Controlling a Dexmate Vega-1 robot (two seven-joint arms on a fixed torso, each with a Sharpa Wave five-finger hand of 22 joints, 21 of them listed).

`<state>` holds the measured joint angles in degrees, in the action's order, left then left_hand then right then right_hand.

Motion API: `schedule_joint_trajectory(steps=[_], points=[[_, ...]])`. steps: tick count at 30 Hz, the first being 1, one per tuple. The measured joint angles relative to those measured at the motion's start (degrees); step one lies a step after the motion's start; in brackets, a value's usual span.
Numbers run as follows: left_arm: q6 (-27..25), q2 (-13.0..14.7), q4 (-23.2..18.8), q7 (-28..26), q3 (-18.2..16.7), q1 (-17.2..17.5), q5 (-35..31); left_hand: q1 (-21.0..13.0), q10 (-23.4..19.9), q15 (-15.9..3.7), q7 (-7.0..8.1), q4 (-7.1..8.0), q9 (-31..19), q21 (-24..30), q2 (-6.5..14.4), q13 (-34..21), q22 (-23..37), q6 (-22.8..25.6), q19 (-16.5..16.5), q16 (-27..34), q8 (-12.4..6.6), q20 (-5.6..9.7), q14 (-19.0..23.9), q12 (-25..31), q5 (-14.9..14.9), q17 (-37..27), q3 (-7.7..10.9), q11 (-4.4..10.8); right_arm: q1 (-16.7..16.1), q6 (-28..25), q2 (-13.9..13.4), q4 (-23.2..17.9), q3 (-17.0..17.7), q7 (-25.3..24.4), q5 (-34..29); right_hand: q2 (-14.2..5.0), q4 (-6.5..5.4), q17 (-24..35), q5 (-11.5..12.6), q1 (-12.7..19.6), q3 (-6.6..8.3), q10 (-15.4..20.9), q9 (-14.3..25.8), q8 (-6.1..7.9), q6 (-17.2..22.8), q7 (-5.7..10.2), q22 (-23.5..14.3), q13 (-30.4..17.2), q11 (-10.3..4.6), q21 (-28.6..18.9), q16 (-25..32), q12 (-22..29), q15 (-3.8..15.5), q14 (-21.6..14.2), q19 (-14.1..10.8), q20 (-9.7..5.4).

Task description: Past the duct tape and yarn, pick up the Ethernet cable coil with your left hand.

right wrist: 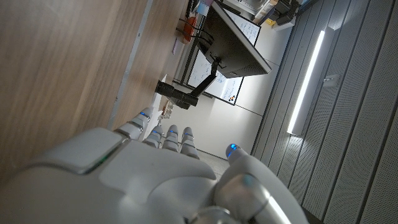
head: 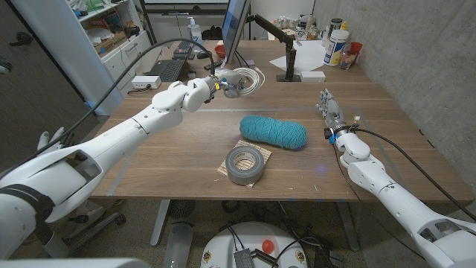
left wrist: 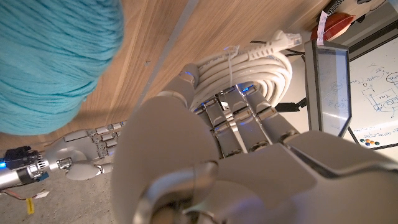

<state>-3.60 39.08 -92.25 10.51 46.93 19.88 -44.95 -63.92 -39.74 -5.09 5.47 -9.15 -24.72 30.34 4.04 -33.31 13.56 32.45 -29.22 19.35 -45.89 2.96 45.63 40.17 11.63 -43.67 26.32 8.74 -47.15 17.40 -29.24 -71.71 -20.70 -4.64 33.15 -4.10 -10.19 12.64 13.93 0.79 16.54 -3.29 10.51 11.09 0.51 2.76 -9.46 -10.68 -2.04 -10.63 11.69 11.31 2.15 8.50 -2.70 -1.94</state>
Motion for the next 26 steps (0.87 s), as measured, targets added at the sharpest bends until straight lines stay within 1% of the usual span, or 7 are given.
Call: schedule_joint_trajectory(steps=[7,10,26], points=[[-0.28,0.1,-0.75,0.22,-0.25,0.08,-0.13,0.0,0.07,-0.17,0.0,0.0,0.0,0.4,0.0,0.07,-0.27,0.0,0.0,-0.13,-0.08,0.0,0.16,0.22,0.0,-0.29,0.0,0.07,0.01,-0.01,0.0,0.0,-0.01,0.01,0.0,0.0,0.0,0.0,0.0,0.0,0.0,0.0,0.0,0.0,0.0,0.0,0.0,0.0,0.0,0.0,0.0,0.0,0.0,0.0,0.0,0.0],[-0.36,0.22,-1.09,0.3,-0.4,0.28,-0.13,0.0,0.08,-0.18,0.0,0.0,0.0,0.45,0.0,0.16,-0.27,0.0,0.31,-0.22,-0.12,-0.32,0.16,0.43,0.0,-0.29,0.0,0.08,0.01,-0.01,0.0,0.0,-0.01,-0.03,-0.02,0.0,0.0,0.0,0.0,0.0,0.0,0.0,0.0,0.0,0.0,0.0,0.0,0.0,0.0,0.0,0.0,0.0,0.0,0.0,0.0,0.0],[-0.76,0.67,-2.36,0.52,-1.03,1.21,-0.26,0.0,0.1,-0.06,0.0,0.0,0.0,1.05,0.0,0.41,-0.51,0.0,0.31,-0.86,-0.22,-0.32,0.25,0.65,-0.05,-0.58,0.0,0.11,-0.11,-0.05,-0.06,-0.18,0.01,-0.19,-0.07,0.0,0.0,0.0,0.0,0.0,0.0,0.0,0.0,0.0,0.0,0.0,0.0,0.0,0.0,0.0,0.0,0.0,0.0,0.0,0.0,0.0]])
